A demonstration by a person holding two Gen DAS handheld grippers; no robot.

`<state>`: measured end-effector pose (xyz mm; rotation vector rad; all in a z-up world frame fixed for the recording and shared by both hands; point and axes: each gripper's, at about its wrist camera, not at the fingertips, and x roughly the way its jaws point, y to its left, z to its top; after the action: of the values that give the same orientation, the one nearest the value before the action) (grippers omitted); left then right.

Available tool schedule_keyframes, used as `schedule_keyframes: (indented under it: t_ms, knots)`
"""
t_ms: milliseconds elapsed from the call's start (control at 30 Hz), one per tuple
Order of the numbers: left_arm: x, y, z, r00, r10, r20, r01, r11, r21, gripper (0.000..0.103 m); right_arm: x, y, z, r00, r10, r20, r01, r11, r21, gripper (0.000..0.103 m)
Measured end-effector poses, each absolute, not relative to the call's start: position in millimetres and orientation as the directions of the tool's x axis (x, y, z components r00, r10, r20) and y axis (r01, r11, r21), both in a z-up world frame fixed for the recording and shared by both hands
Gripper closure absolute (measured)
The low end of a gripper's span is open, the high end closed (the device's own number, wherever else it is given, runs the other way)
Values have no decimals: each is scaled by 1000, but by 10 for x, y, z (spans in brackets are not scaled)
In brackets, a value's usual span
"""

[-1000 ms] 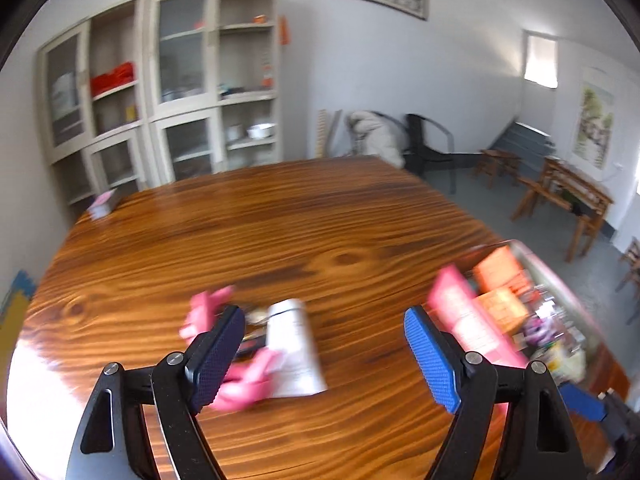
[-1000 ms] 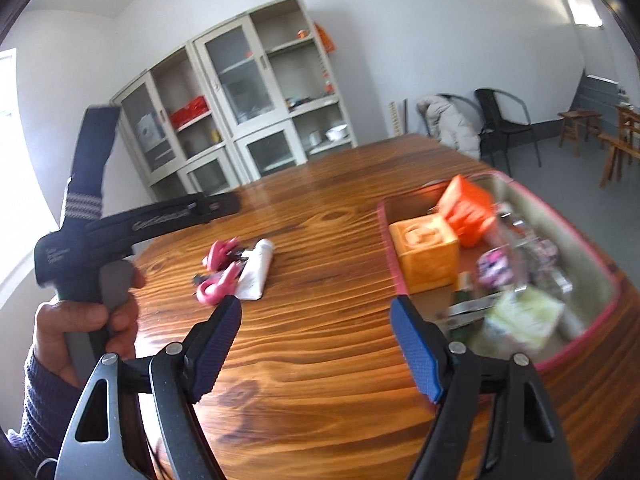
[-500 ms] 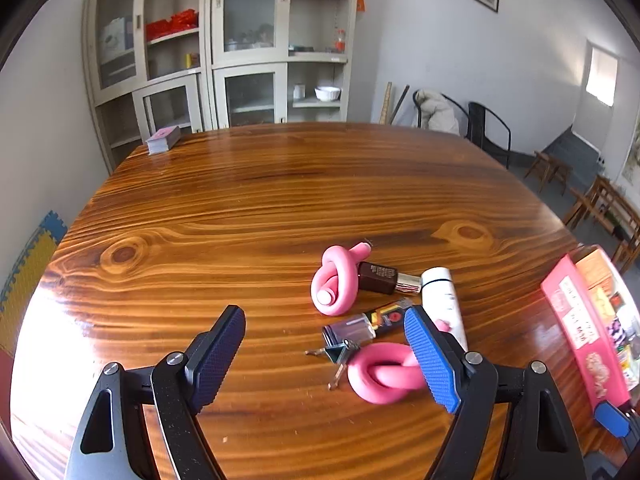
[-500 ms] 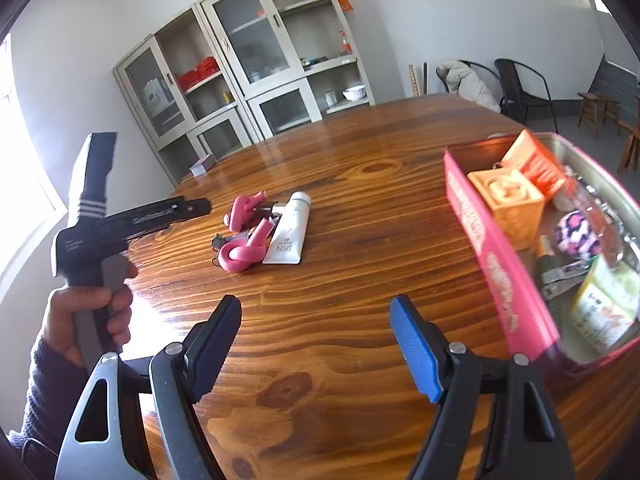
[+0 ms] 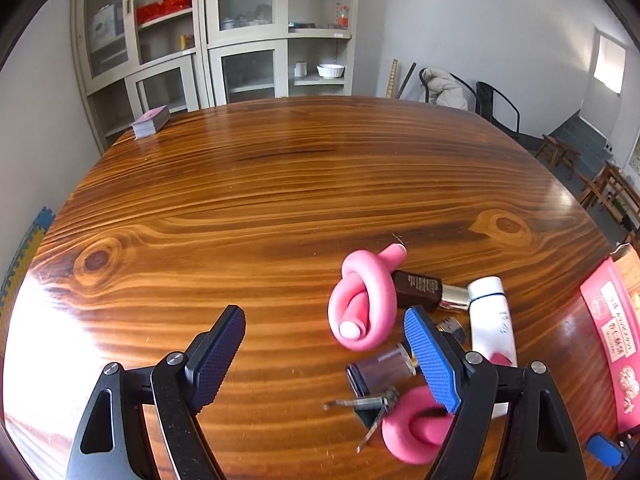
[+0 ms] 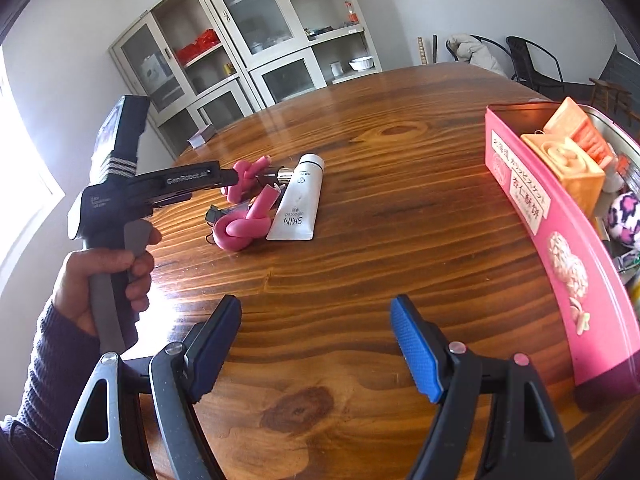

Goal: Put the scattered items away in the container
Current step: 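Move both tools back over the table toward the pink foam knot, then grasp the pink foam knot with the left tool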

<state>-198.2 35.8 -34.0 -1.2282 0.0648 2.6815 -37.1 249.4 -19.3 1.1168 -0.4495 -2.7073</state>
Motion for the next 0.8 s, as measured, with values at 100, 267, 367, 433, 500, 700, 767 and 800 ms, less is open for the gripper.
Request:
schedule_keyframes:
  t_ms: [100,267,367,433,500,700,767,800]
  knots:
    - [-2083,376,-369,-627,169,-760,-202,-978,-50,23,-386,2475,-206,-703,-273,-657,51,-940,337,23]
    - [-2242,379,-493,-579,212,-787,-218,-971,-102,66,-390,2464,-210,-700,-269,-661,51,-943,329,23]
    - [-2231,413,-537,-577,216,-788,-232,-968,-96,73,-394,2458,-209,-701,-268,-661,54,-944,325,23]
    - [-2215,412,-525,-582,211,-785,-233,-969,-87,73,-394,2453,-215,-701,-269,-660,58,-944,324,23]
    - [-2197,373,-485,-590,218,-778,-229,-968,-98,73,-408,2451,-219,-697,-277,-661,62,-942,329,23]
    - [-2129,242,-272,-633,228,-740,-208,-971,-122,73,-610,2462,-122,-694,-306,-652,67,-929,364,23]
    - [-2123,212,-214,-642,231,-731,-200,-971,-131,73,-766,2443,-63,-696,-288,-658,60,-936,346,23]
    - [-2119,199,-186,-647,232,-726,-198,-971,-134,73,-843,2425,-47,-696,-272,-664,55,-943,329,23]
